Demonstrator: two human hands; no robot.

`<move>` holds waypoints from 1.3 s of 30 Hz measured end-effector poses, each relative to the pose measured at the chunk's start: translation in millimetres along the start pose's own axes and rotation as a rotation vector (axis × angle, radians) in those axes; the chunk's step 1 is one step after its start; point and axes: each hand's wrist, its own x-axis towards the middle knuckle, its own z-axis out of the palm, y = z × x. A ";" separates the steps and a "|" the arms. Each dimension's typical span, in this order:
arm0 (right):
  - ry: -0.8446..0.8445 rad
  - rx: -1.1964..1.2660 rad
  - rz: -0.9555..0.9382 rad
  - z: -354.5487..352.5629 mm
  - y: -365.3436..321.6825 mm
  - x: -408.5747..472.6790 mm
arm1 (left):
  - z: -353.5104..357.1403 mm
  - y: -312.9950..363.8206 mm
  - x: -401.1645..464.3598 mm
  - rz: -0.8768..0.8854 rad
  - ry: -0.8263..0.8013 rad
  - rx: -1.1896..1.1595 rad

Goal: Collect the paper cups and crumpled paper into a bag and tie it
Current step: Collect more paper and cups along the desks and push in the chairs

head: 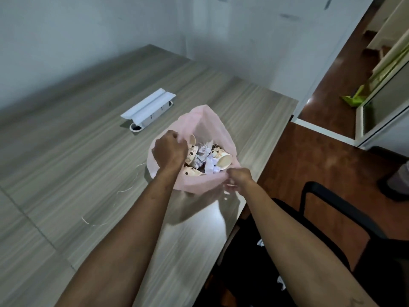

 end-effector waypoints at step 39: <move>-0.080 -0.004 -0.081 -119.7 170.2 -68.3 | 4.2 -2.6 -142.8 0.069 0.026 -0.360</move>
